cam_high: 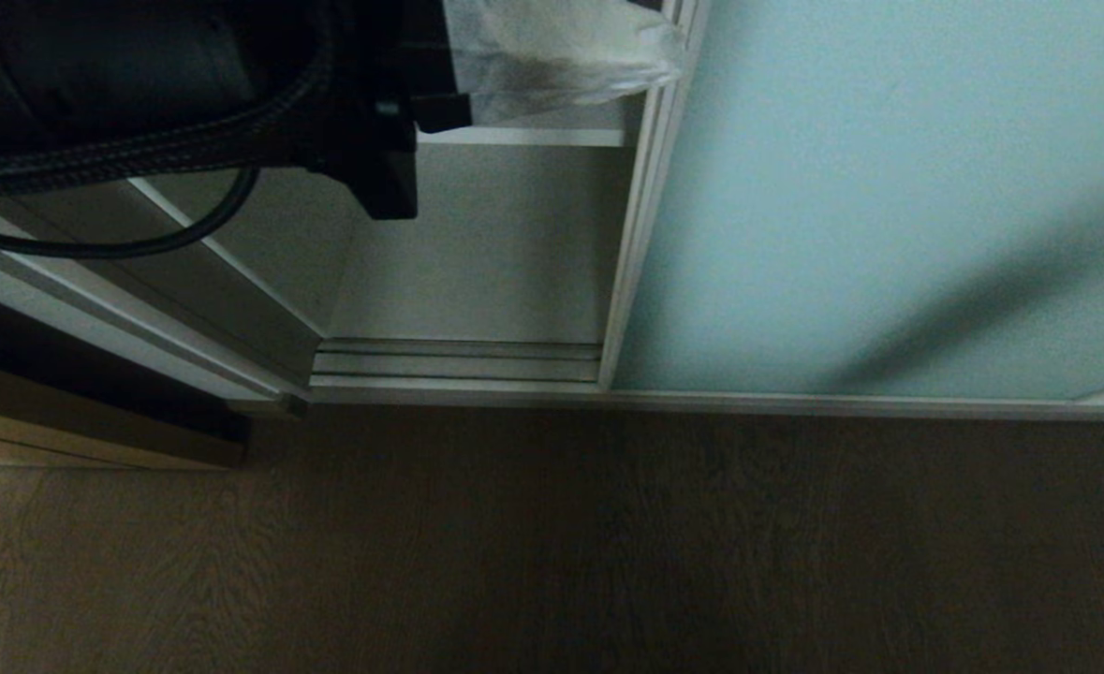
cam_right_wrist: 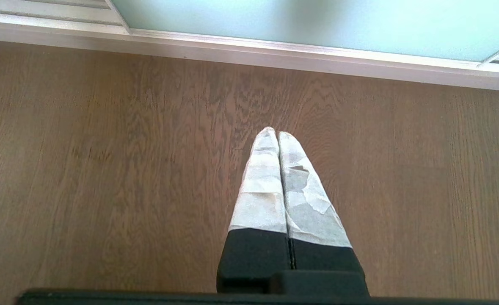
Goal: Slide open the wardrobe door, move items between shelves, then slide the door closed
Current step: Close the door
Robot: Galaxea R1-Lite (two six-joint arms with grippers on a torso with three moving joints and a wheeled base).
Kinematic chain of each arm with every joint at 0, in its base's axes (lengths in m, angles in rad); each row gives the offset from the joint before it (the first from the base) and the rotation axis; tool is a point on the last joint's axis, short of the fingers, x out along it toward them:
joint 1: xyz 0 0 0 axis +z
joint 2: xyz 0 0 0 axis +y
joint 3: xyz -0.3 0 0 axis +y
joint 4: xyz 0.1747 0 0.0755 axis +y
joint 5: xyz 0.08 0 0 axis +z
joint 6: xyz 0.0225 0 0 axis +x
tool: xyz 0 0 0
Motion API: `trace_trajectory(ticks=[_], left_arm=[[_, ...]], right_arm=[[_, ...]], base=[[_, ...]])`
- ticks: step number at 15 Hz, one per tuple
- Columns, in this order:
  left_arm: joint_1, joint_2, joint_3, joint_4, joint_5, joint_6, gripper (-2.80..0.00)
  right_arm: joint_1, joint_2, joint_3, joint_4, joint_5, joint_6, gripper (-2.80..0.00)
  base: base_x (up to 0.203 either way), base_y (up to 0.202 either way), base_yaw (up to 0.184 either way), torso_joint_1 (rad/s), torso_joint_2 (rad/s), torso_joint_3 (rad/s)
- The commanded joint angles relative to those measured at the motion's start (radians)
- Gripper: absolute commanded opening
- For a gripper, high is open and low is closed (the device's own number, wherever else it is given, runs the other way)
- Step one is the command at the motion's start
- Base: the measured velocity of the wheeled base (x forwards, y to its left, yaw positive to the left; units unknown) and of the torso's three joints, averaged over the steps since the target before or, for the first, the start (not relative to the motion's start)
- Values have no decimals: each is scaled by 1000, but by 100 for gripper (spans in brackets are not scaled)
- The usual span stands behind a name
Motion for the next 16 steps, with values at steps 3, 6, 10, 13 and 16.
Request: trace_trajectory(ticks=[3, 6, 10, 13, 16], left_arm=[[-143, 125, -39, -61, 287, 44, -280], [-161, 155, -27, -109, 310, 50, -280], [-161, 197, -17, -239, 439, 80, -280], [-161, 241, -4, -359, 574, 179, -280], [-162, 271, 22, -423, 610, 237, -280]], right_arm=[[0, -3, 2, -1, 0, 0, -280], [0, -3, 0, -1, 0, 0, -280], [0, -2, 0, -1, 0, 0, -280], [0, -3, 0, -1, 0, 0, -280], [0, -3, 0, -1, 0, 0, -280]], base=[[0, 0, 0, 0, 0, 0], [0, 0, 0, 0, 0, 0], [0, 0, 0, 0, 0, 0], [0, 0, 0, 0, 0, 0], [0, 0, 0, 0, 0, 0]])
